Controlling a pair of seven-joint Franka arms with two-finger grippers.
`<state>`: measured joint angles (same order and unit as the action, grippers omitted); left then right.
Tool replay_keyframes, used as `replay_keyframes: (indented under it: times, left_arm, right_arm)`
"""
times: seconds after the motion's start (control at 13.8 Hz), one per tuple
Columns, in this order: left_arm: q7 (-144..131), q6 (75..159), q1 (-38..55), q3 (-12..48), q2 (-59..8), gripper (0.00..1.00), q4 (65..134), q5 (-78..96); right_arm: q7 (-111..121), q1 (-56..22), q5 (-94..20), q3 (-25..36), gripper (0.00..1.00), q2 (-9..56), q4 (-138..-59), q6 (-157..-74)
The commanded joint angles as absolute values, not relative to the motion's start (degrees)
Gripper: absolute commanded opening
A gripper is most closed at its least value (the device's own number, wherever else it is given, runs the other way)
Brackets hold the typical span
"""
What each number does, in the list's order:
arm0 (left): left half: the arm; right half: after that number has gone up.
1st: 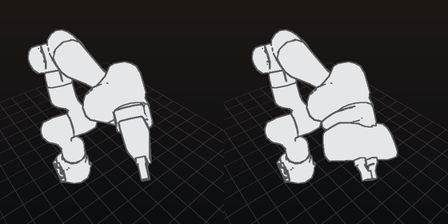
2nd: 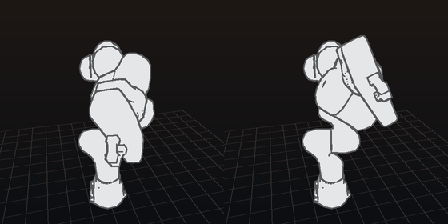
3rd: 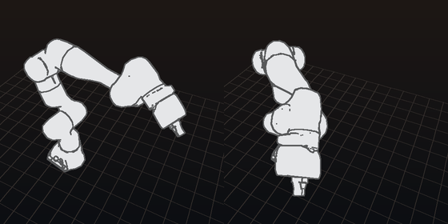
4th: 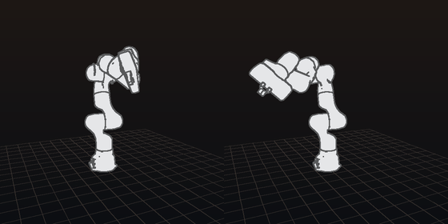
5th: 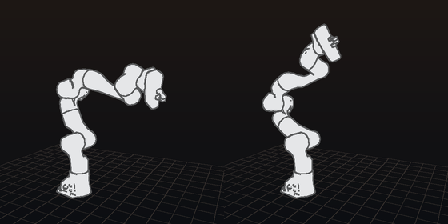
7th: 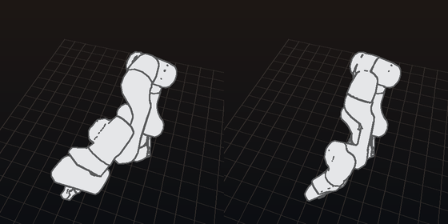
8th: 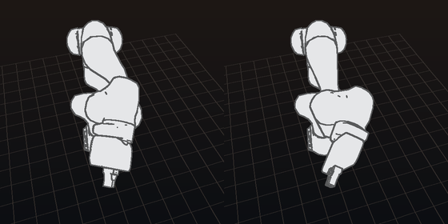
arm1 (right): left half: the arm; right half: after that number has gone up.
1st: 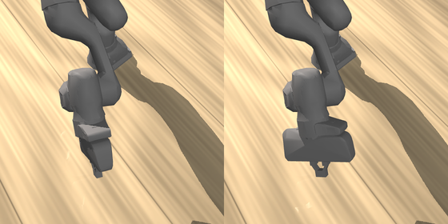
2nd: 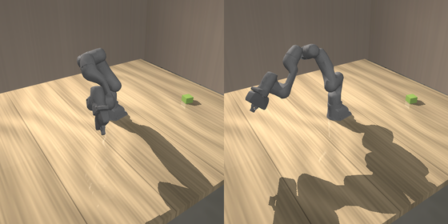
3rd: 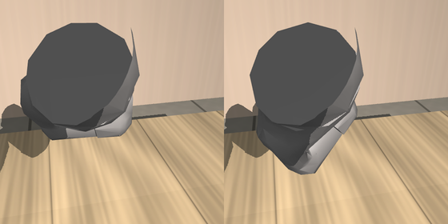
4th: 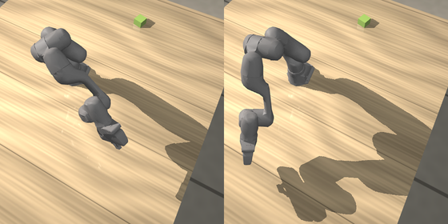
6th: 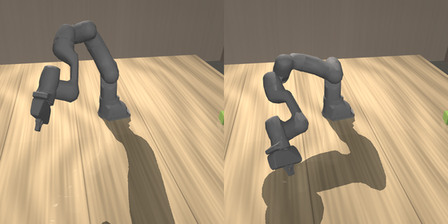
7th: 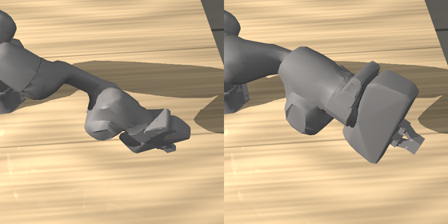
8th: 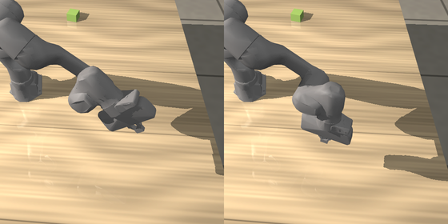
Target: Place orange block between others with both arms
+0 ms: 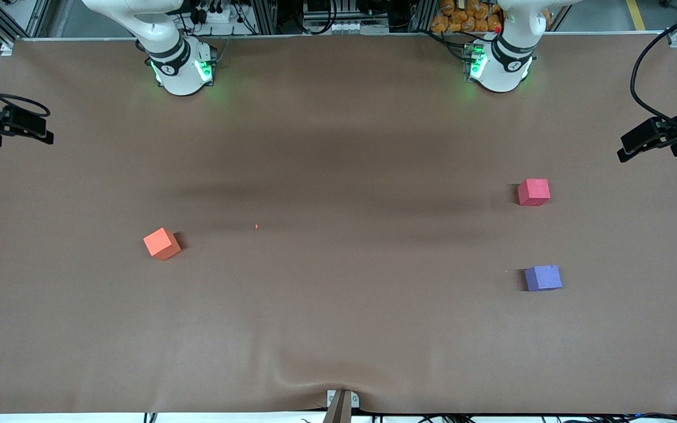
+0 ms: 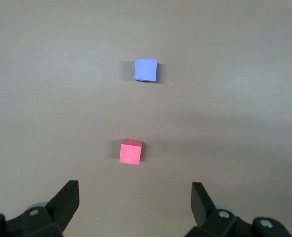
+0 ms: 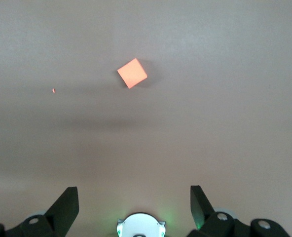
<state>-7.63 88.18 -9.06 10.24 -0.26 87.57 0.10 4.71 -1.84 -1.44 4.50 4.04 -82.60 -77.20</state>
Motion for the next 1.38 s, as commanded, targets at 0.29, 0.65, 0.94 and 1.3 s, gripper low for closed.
replay_keyframes:
  times: [0.29,0.65,0.94,1.3]
  left_arm:
    - [-5.98,87.19,-9.4,10.37,-0.7,1.0,87.19,0.88]
    - [-6.06,87.45,-9.23,10.63,-1.58,1.0,87.27,0.88]
    - [-6.06,87.71,-9.14,10.72,-2.2,1.0,87.19,0.79]
    - [-6.06,88.07,-8.96,10.72,-2.9,1.0,87.28,0.79]
  right_arm:
    - [10.54,-5.54,-2.02,4.66,1.0,16.24,-84.37,-91.38]
    - [18.27,-4.31,-2.02,4.57,1.0,23.89,-93.05,-110.0]
    - [22.31,-4.22,-3.33,3.35,1.0,30.39,-94.75,-115.4]
    - [28.65,-3.34,-7.29,3.25,1.0,36.12,-94.83,-117.77]
